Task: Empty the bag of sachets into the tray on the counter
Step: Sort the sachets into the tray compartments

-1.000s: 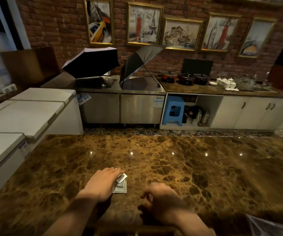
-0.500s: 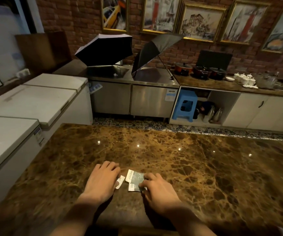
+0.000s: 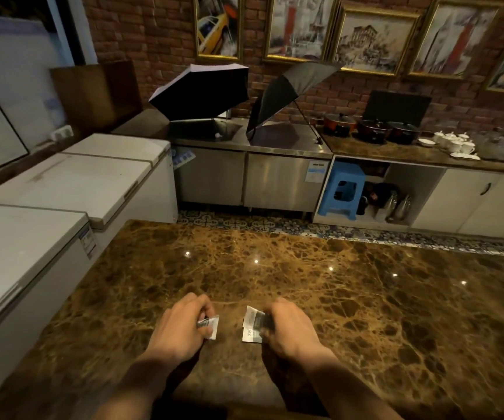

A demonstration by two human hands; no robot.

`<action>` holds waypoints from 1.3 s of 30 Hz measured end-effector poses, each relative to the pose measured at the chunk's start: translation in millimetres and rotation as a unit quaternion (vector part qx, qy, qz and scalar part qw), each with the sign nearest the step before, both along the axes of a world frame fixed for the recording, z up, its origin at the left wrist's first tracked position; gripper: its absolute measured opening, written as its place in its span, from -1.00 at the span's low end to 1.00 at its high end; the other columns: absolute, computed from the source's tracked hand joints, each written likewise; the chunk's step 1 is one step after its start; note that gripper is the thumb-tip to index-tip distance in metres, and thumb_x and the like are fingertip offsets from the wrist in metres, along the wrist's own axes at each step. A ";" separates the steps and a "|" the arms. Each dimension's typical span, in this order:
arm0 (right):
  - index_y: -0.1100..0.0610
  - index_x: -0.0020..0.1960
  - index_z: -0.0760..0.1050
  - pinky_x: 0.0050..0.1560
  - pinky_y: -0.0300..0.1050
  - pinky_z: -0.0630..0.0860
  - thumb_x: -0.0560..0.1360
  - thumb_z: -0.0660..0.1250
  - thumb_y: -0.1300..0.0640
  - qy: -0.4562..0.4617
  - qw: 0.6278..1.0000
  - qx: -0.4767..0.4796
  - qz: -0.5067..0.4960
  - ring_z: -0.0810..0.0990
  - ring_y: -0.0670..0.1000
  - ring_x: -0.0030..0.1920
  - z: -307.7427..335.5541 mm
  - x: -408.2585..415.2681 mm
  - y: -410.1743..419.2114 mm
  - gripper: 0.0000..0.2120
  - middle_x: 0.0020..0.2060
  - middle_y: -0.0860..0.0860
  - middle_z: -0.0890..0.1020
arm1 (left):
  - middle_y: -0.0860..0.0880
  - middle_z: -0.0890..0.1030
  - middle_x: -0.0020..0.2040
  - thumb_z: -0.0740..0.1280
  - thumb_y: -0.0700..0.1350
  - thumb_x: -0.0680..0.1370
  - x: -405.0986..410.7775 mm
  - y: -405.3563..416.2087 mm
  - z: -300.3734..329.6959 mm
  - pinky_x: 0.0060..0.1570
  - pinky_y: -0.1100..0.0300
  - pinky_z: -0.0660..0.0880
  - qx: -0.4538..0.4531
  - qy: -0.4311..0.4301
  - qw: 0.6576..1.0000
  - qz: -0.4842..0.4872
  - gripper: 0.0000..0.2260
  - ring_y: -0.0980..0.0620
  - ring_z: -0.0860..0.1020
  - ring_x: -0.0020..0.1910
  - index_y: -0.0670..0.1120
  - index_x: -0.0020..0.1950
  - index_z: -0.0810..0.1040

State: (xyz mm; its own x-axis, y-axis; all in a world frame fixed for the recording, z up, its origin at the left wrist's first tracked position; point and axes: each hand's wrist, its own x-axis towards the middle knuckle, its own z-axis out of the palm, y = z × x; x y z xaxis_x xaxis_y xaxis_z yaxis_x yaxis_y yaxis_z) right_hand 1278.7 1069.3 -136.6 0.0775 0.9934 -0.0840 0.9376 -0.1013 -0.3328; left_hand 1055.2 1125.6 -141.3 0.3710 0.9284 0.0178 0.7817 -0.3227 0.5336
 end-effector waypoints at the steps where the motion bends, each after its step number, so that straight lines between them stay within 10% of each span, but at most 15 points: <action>1: 0.04 0.10 0.53 0.21 0.01 0.43 0.57 0.32 -0.04 0.010 1.000 -0.001 -0.009 0.51 0.12 0.22 1.6 -1.2 -0.1 -0.81 0.12 0.04 0.53 | 0.15 0.50 -0.14 0.52 -0.06 0.42 -2.2 -0.5 1.8 -0.09 0.16 0.42 -0.002 -0.022 1.000 0.015 -0.78 0.19 0.51 -0.11 0.13 -0.14 0.49; 12: 0.06 0.14 0.57 0.31 -0.02 0.42 0.54 0.39 0.02 -0.005 1.000 0.001 0.029 0.45 0.09 0.24 -6.0 -21.3 -20.0 -0.79 0.18 0.03 0.49 | 0.10 0.64 -0.28 0.46 -0.18 0.36 -8.4 -20.1 23.3 -0.16 0.06 0.58 -0.015 -0.195 0.978 0.077 -0.81 0.15 0.60 -0.26 0.11 -0.16 0.59; 19: -0.01 -0.16 0.48 0.06 -0.07 0.61 0.42 0.49 0.24 0.175 0.978 0.023 -0.107 0.60 -0.04 -0.02 14.7 -5.2 -50.0 -0.78 -0.06 -0.07 0.60 | 0.09 0.65 -0.23 0.44 -0.12 0.31 -4.4 -47.6 51.5 -0.20 0.21 0.55 -0.035 -0.206 0.977 0.051 -0.86 0.11 0.61 -0.21 0.07 -0.17 0.62; 22: 0.08 -0.10 0.52 -0.28 -0.17 0.63 0.36 0.49 0.36 0.277 0.955 0.044 -0.098 0.66 -0.08 -0.21 31.0 13.5 -66.5 -0.74 -0.17 0.00 0.67 | 0.08 0.65 -0.16 0.45 -0.23 0.41 6.7 -65.2 62.6 -0.22 0.28 0.53 -0.073 -0.154 0.985 0.010 -0.81 0.10 0.61 -0.16 0.06 -0.10 0.61; 25: 0.05 -0.06 0.49 -0.20 0.02 0.67 0.37 0.39 0.40 0.304 0.947 0.053 -0.093 0.66 0.02 -0.17 44.2 28.0 -82.6 -0.71 -0.16 0.04 0.65 | 0.10 0.63 -0.16 0.47 -0.16 0.44 18.6 -85.8 65.4 -0.14 0.27 0.58 -0.092 -0.099 0.989 -0.062 -0.80 0.20 0.59 -0.19 0.13 -0.09 0.57; 29: -0.01 0.10 0.45 -0.22 -0.30 0.50 0.52 0.34 0.32 0.238 0.966 0.020 -0.095 0.58 -0.06 -0.08 53.1 35.0 -105.8 -0.72 -0.06 -0.09 0.57 | 0.08 0.60 -0.02 0.44 -0.25 0.45 30.6 -114.1 58.4 -0.06 0.34 0.56 -0.140 -0.053 0.977 -0.148 -0.64 0.14 0.59 -0.06 0.23 -0.05 0.48; 39: -0.08 0.27 0.47 -0.08 -0.25 0.60 0.55 0.34 0.19 0.277 0.957 -0.079 0.004 0.63 -0.06 0.02 68.1 13.4 -144.1 -0.66 0.07 -0.03 0.60 | 0.13 0.63 0.03 0.53 -0.04 0.34 23.5 -149.5 38.4 0.01 0.26 0.57 -0.109 0.026 0.980 -0.164 -0.70 0.18 0.60 -0.01 0.16 0.02 0.57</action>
State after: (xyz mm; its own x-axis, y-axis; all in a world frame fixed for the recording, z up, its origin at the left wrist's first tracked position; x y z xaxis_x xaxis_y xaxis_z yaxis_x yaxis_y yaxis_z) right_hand 1292.1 925.2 -68.5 -0.0301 0.9652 -0.2598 0.6217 -0.1855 -0.7610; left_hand 1078.8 976.1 -103.0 0.6452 0.7389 -0.1942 0.6830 -0.4438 0.5801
